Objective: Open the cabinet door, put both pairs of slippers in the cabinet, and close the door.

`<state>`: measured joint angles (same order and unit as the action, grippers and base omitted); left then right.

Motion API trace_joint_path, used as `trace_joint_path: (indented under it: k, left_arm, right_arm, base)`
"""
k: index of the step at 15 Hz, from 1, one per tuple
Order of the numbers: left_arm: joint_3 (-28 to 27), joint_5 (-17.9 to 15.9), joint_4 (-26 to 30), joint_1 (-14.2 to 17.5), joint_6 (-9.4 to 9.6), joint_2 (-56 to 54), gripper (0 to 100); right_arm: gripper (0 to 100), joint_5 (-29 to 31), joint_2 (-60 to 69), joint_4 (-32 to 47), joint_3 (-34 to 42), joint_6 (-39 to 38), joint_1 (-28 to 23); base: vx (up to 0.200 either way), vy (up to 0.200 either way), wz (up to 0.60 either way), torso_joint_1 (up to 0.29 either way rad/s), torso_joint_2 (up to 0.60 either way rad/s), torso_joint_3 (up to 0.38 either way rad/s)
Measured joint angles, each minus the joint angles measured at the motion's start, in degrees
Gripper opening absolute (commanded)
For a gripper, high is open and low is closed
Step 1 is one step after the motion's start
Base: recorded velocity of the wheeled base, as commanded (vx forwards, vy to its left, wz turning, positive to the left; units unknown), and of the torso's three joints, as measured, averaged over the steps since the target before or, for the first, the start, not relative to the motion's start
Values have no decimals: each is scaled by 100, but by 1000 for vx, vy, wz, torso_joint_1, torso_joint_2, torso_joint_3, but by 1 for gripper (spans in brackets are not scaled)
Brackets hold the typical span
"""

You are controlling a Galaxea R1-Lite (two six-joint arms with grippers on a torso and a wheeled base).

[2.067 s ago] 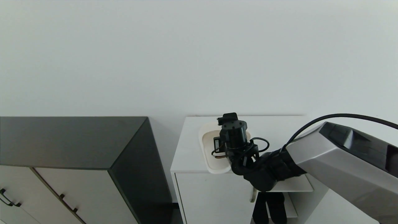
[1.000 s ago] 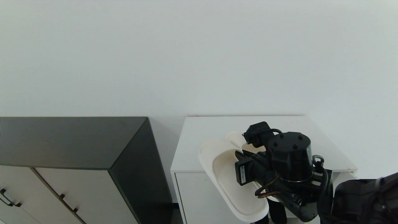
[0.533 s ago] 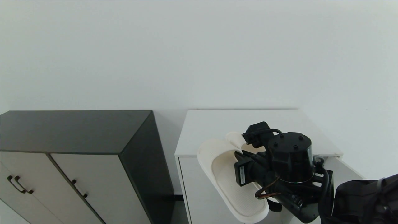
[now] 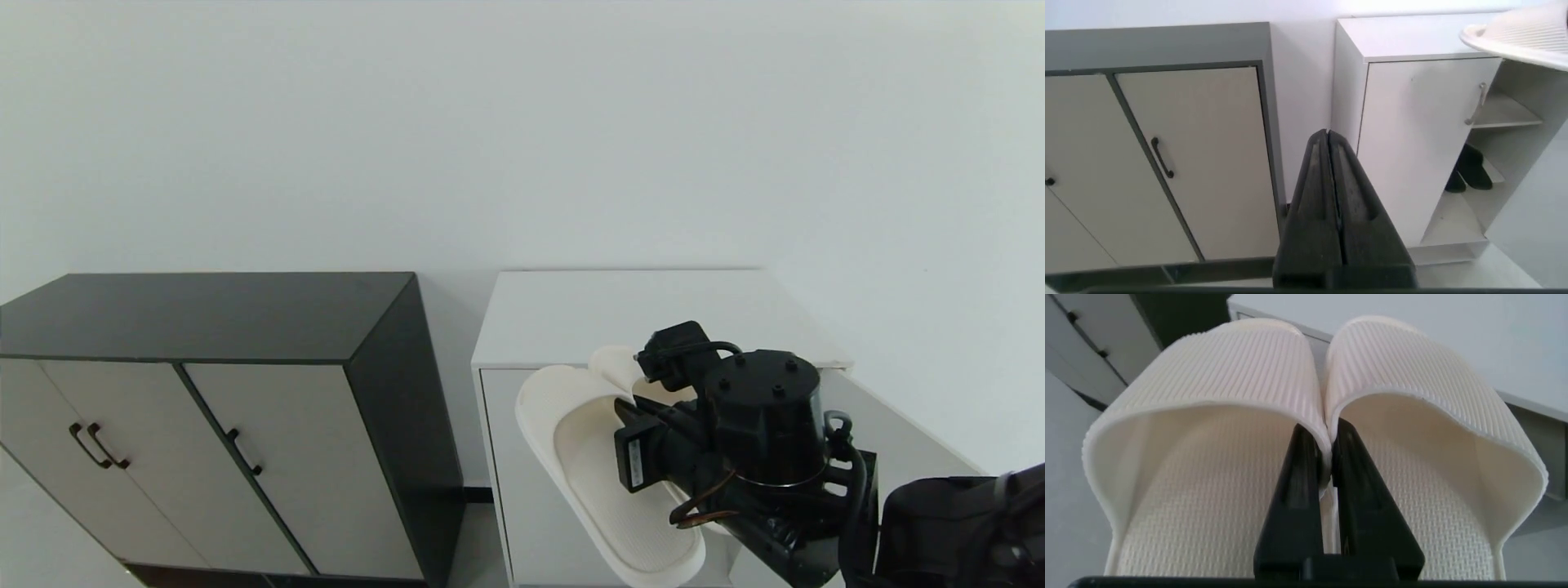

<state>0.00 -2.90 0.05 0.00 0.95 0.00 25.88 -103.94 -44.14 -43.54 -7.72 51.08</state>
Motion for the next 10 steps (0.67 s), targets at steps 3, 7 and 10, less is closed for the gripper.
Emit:
trace_joint_path:
  k: [3,7,10]
  left_arm:
    - [0,0,5,0,0,0,0]
    - [0,0,5,0,0,0,0]
    - [0,-5,5,0,9,0,0]
  right_arm:
    - [0,9,-4,5,5,0,-15]
    - [0,4,-4,5,30,-2,-10]
    - [0,1,-6,5,39,-2,-10]
  base:
    - [0,0,0,0,0,0]
    - [0,0,0,0,0,0]
    - [0,-133,0,5,3,3]
